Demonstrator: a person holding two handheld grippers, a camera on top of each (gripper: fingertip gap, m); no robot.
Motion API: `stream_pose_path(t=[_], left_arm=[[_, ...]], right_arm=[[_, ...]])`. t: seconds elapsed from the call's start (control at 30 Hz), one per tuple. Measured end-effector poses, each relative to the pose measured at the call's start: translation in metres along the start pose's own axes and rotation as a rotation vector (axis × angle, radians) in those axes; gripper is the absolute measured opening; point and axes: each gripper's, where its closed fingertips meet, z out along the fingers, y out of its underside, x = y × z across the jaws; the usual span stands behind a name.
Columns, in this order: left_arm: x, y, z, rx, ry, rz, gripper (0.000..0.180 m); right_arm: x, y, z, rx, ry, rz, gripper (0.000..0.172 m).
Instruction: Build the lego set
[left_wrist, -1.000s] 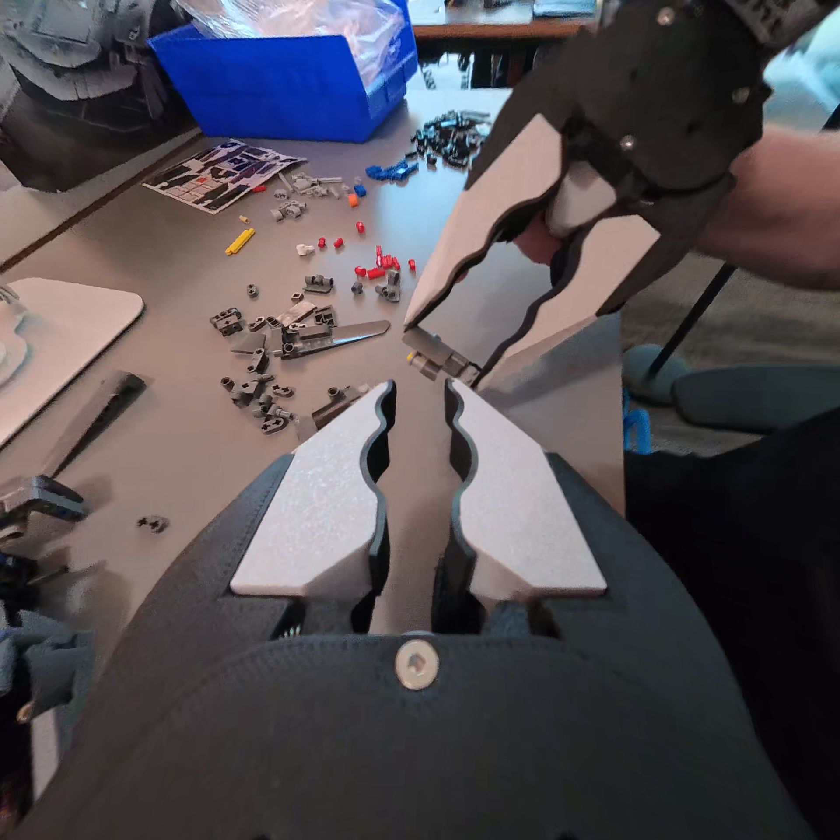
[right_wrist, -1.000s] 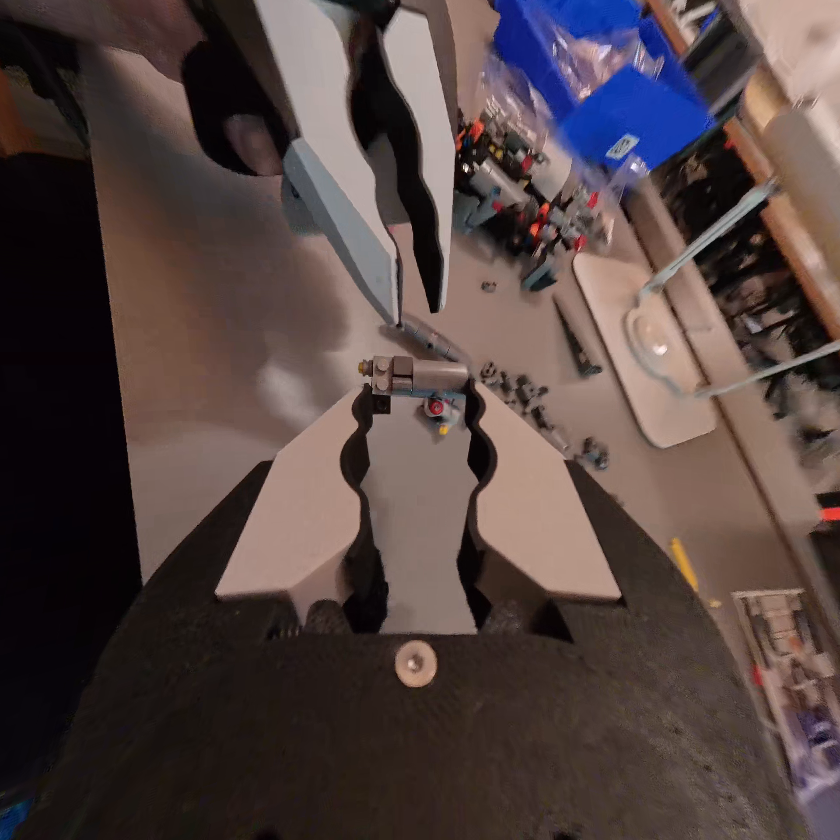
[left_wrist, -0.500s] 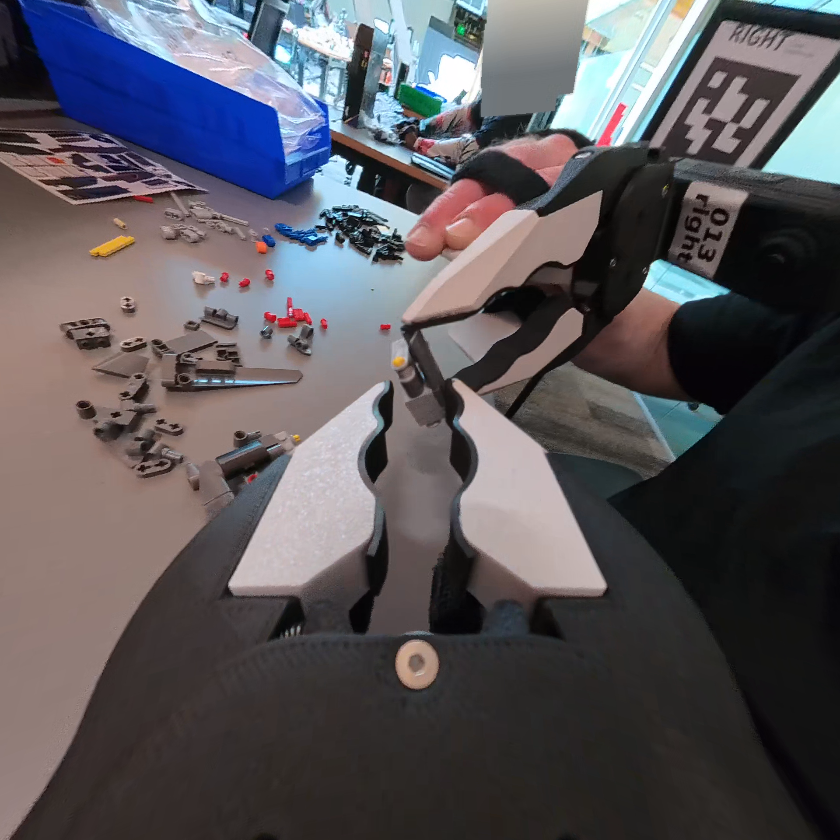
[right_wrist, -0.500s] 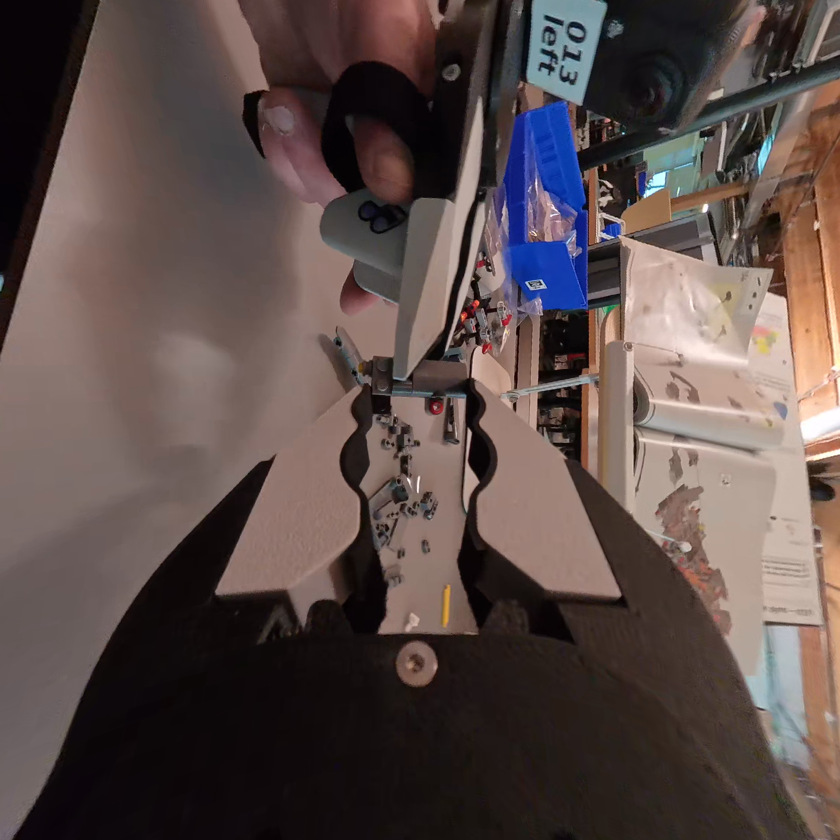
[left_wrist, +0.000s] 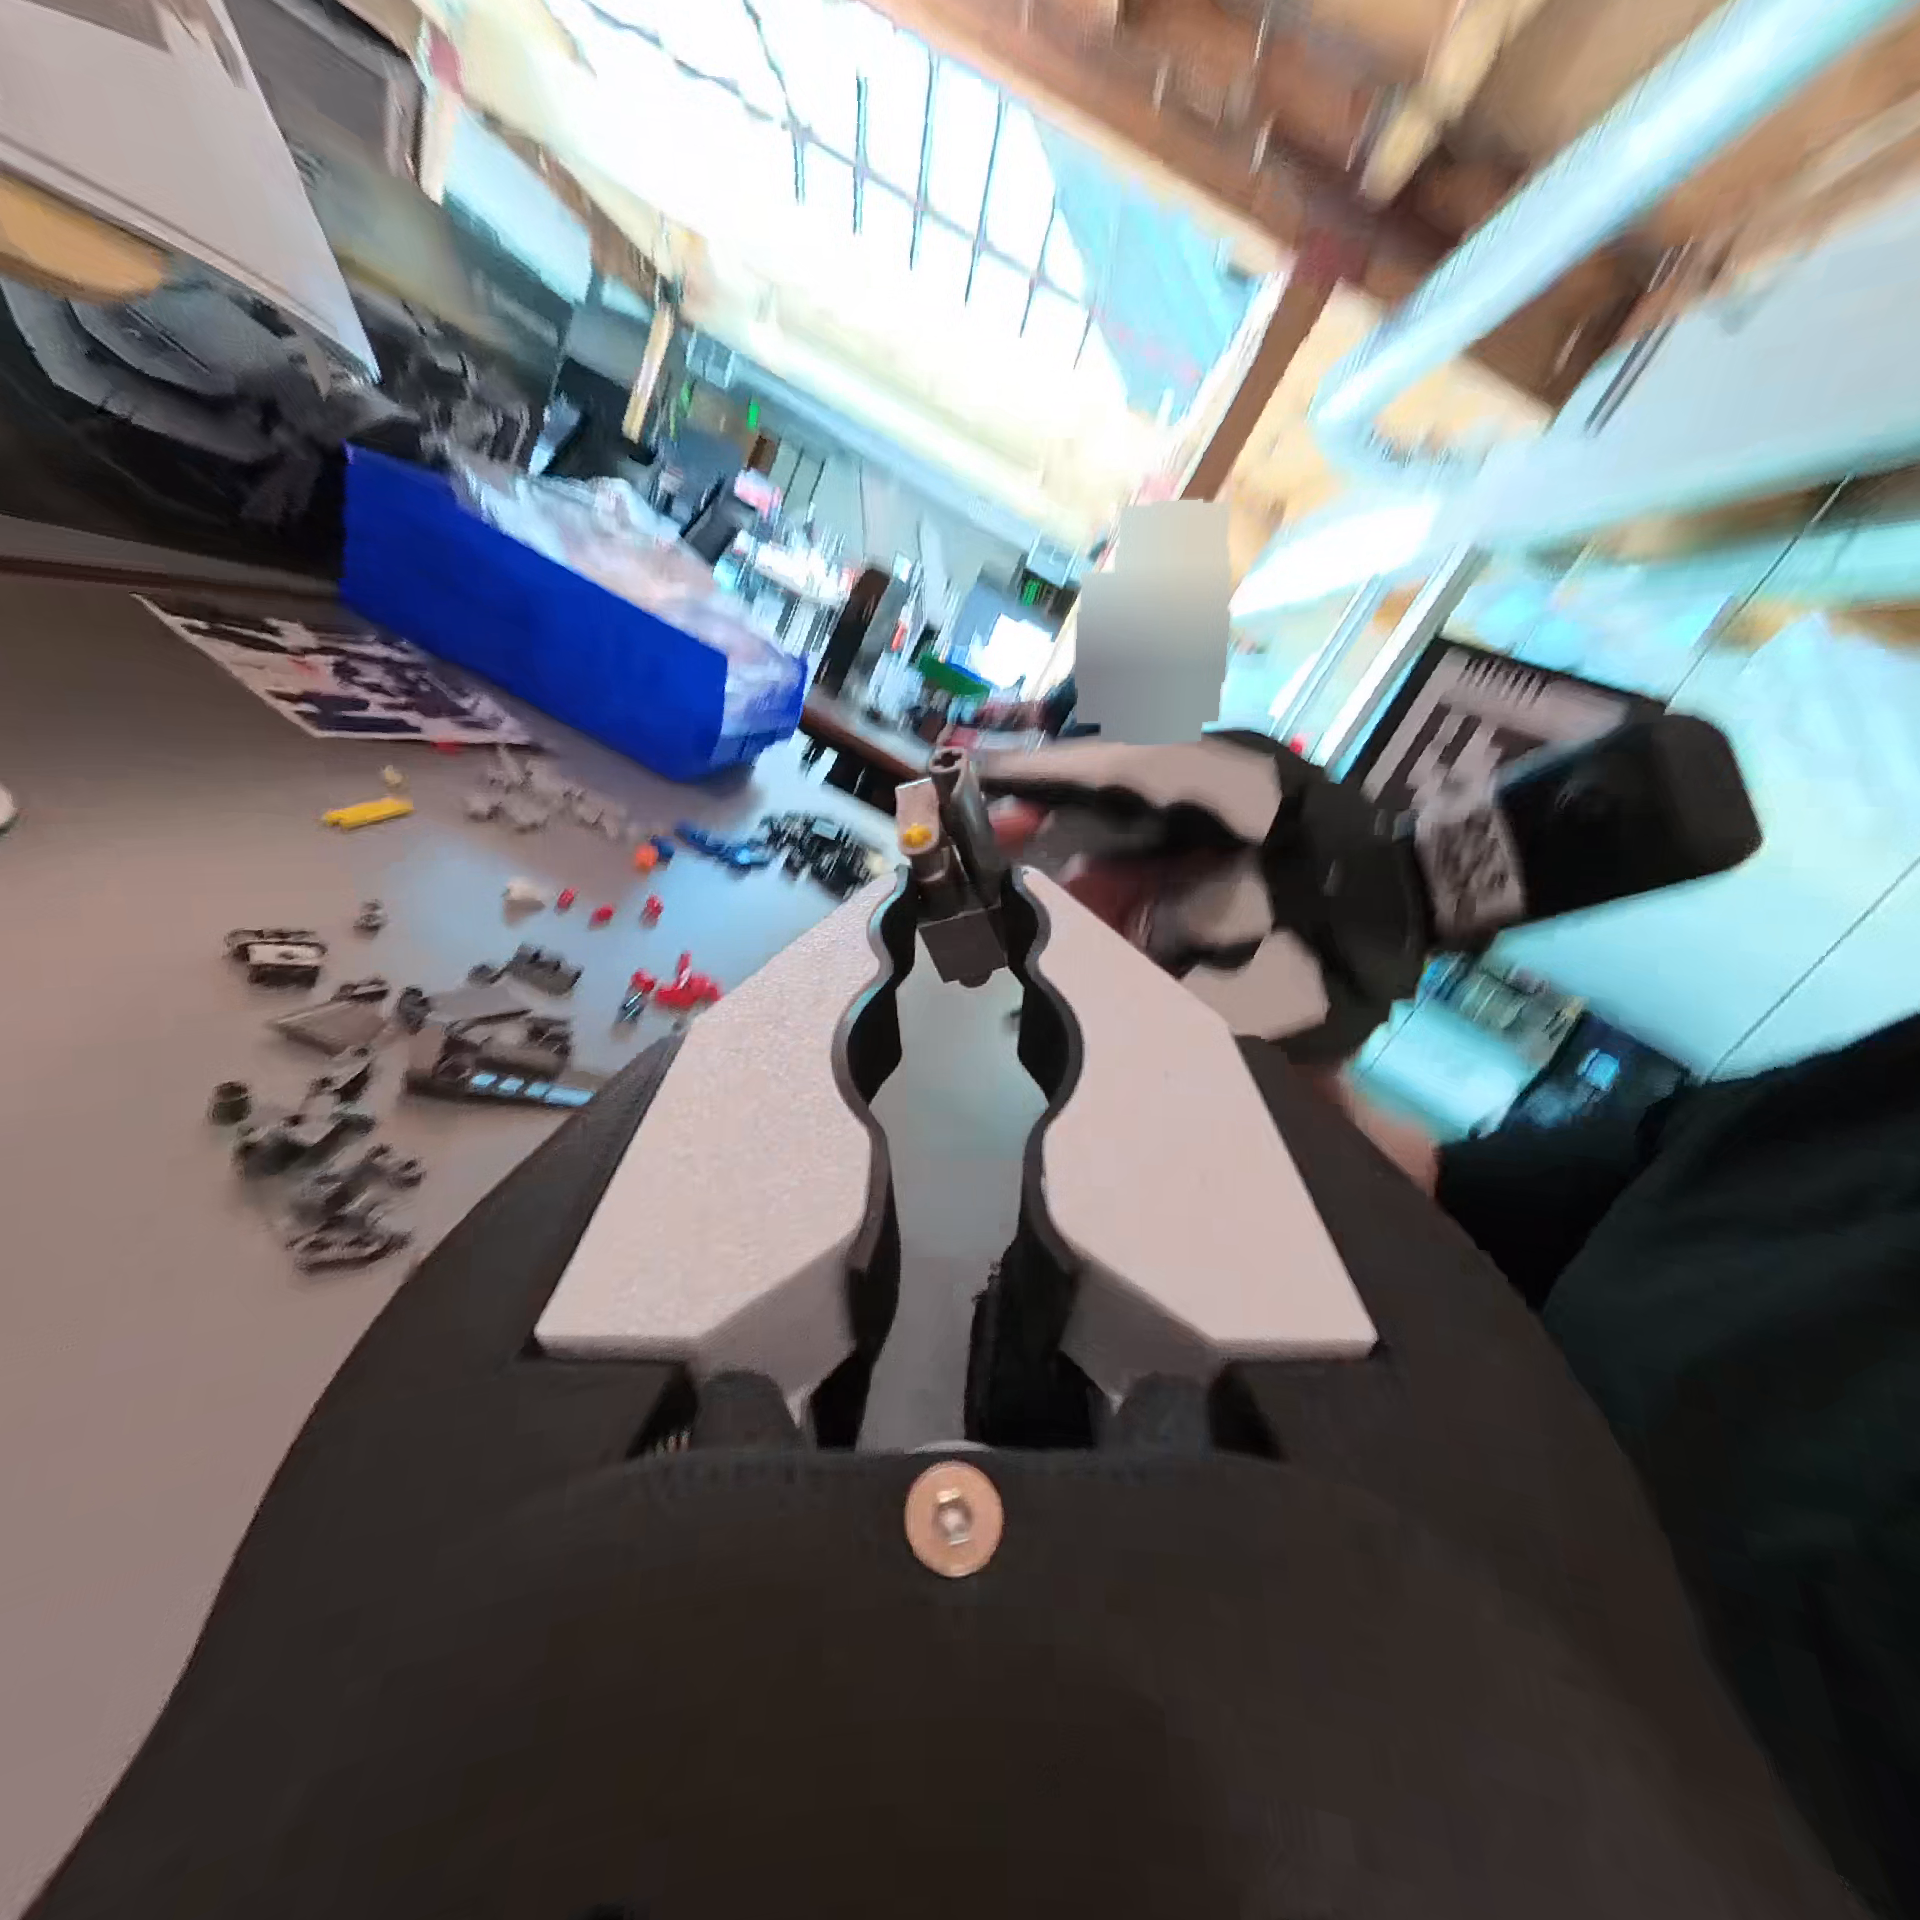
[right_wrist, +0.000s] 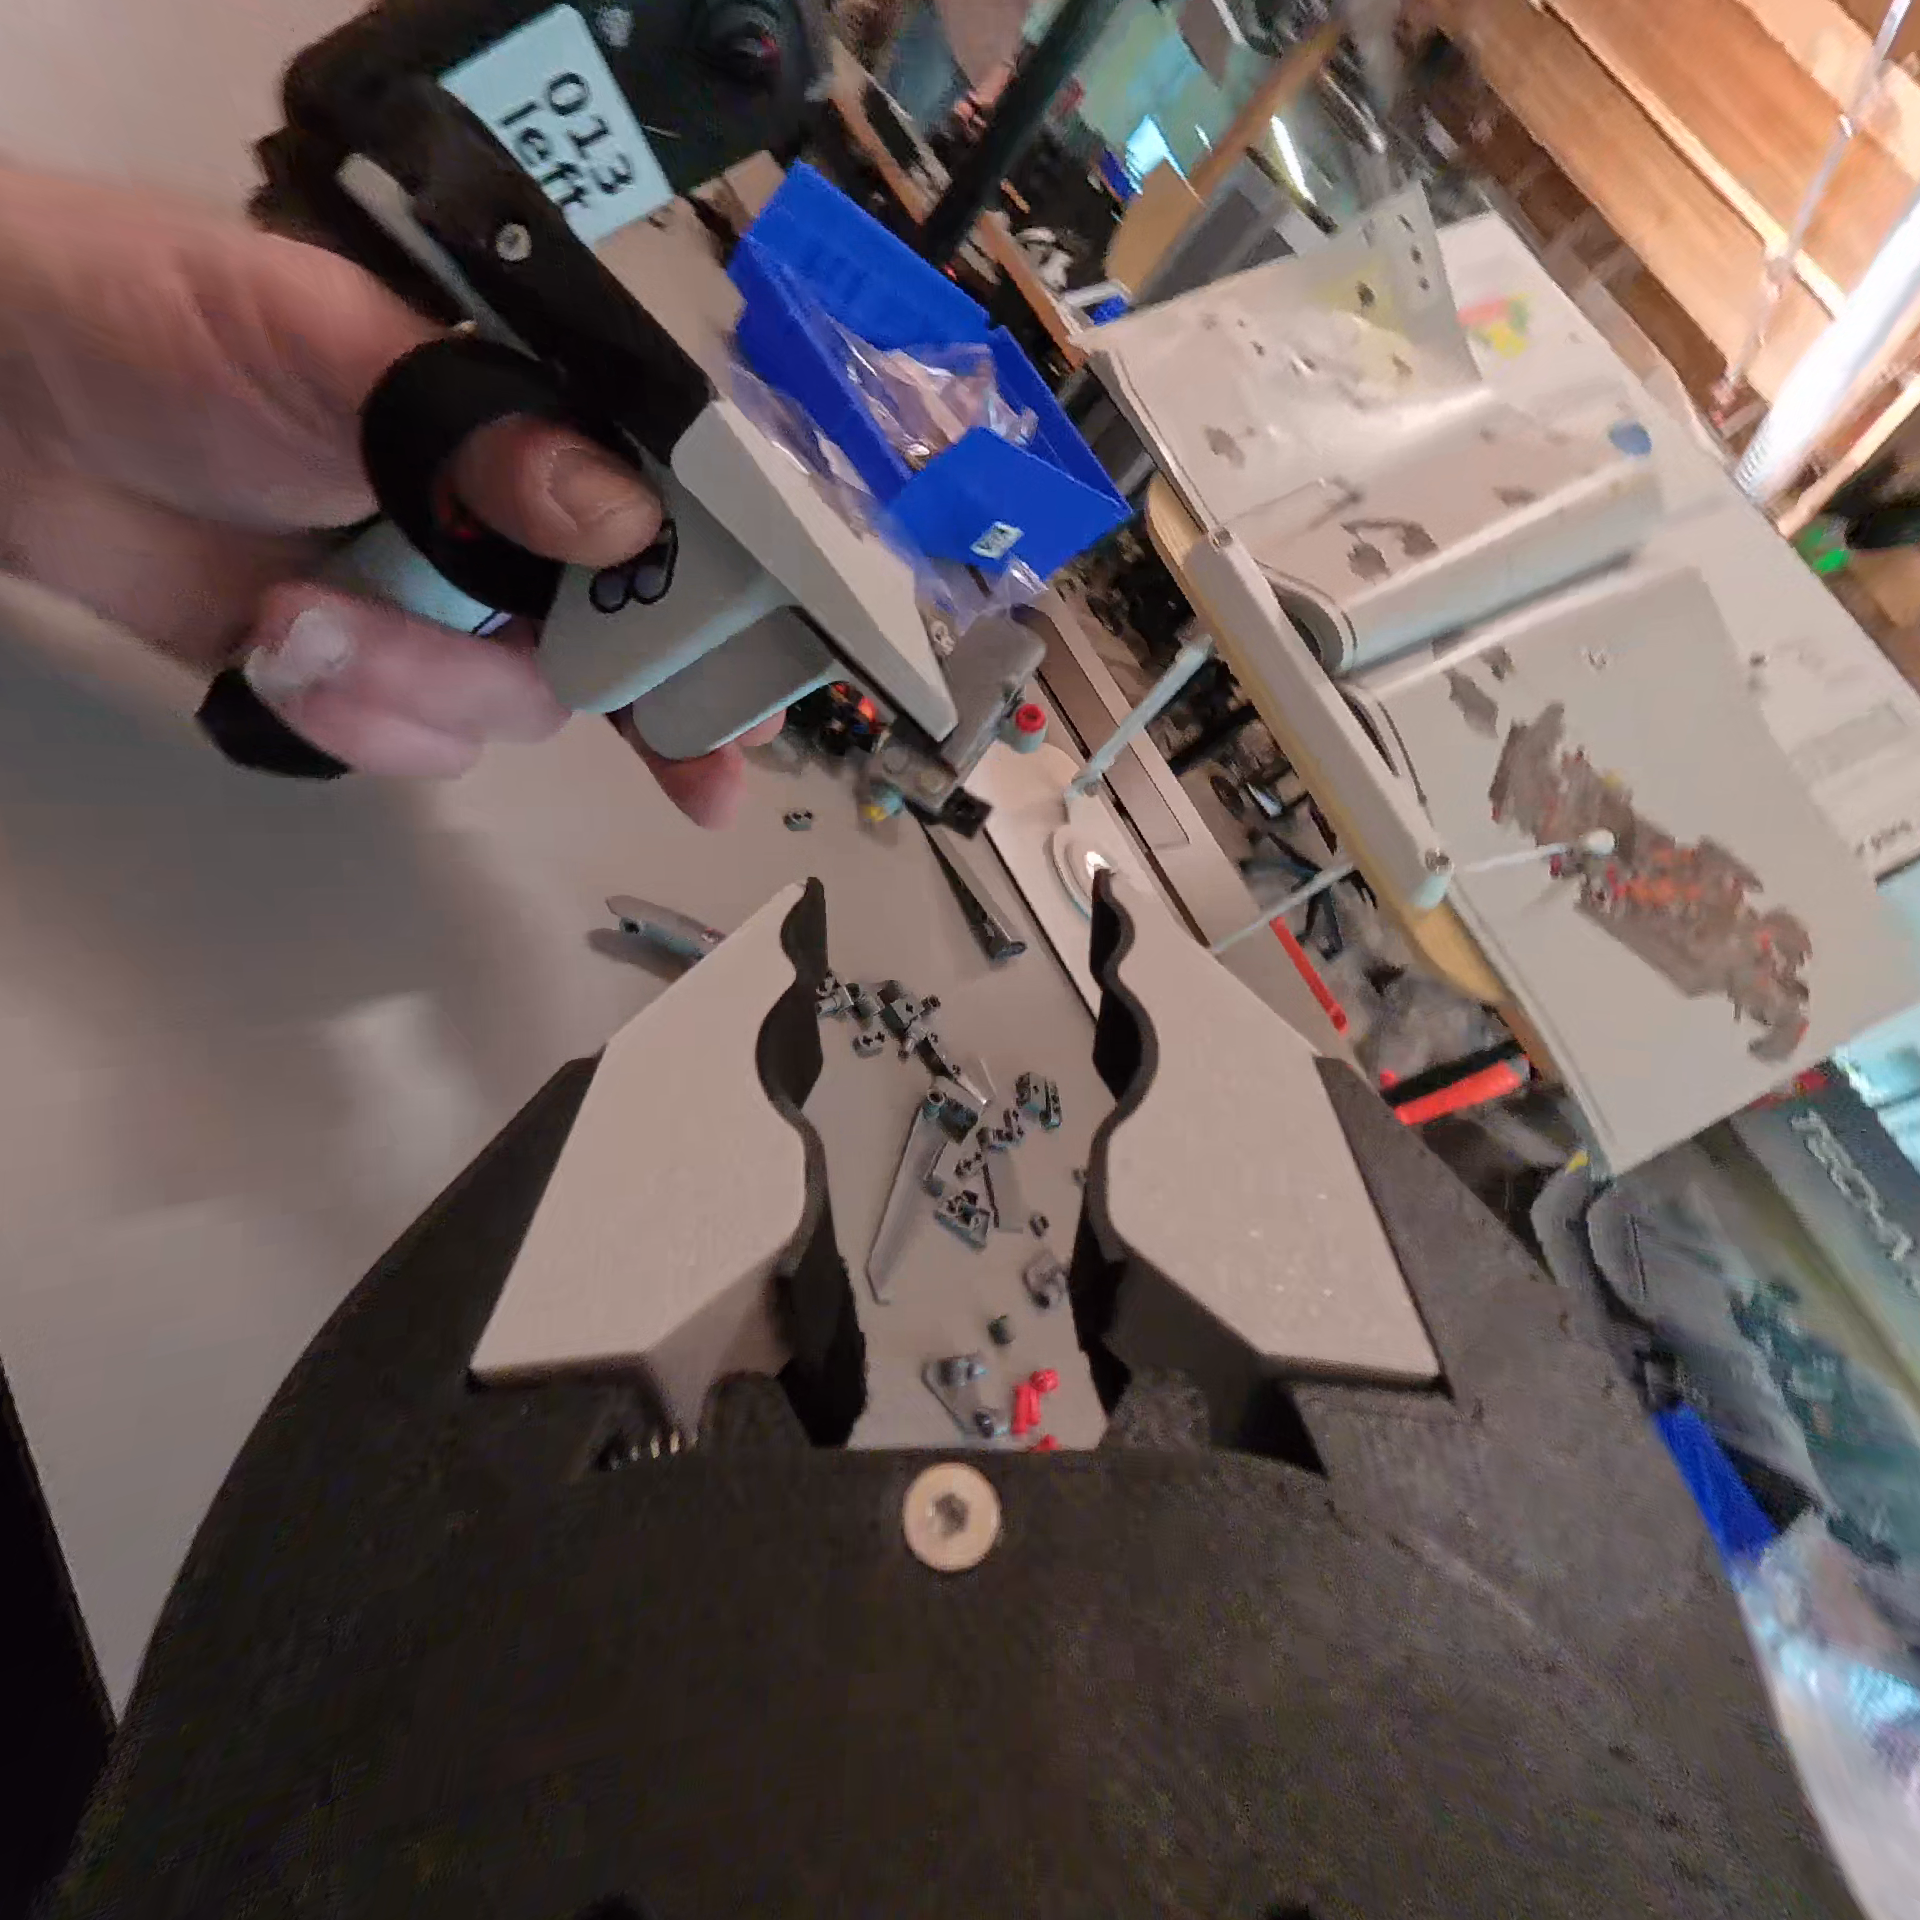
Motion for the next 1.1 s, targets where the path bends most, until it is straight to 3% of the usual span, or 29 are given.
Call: stream_pose_path(t=[0.17, 0.33, 0.43, 0.6, 0.83, 0.9, 1.1], left_arm=[[0.001, -0.014, 0.005, 0.138, 0.002, -0.066, 0.015], [0.004, -0.011, 0.013, 0.152, 0.018, -0.092, 0.015], [0.006, -0.011, 0.015, 0.158, 0.03, -0.105, 0.015], [0.007, -0.011, 0.015, 0.164, 0.034, -0.113, 0.015], [-0.001, -0.024, -0.006, 0.143, -0.069, 0.014, 0.031], [-0.008, -0.028, -0.018, 0.089, -0.134, 0.111, 0.031], [-0.058, 0.025, -0.049, -0.437, -0.401, 0.35, 0.031]], right_arm=[[0.001, -0.006, 0.008, 0.029, 0.081, 0.127, 0.04], [0.008, -0.011, 0.011, 0.039, 0.137, 0.164, 0.035], [0.012, -0.009, 0.012, 0.042, 0.157, 0.173, 0.024], [0.014, -0.009, 0.011, 0.06, 0.151, 0.184, 0.023], [0.03, 0.001, 0.006, 0.076, 0.105, 0.287, 0.022], [0.032, 0.01, 0.003, 0.054, 0.085, 0.298, 0.022], [0.031, 0.03, -0.003, 0.042, 0.042, 0.345, 0.022]])
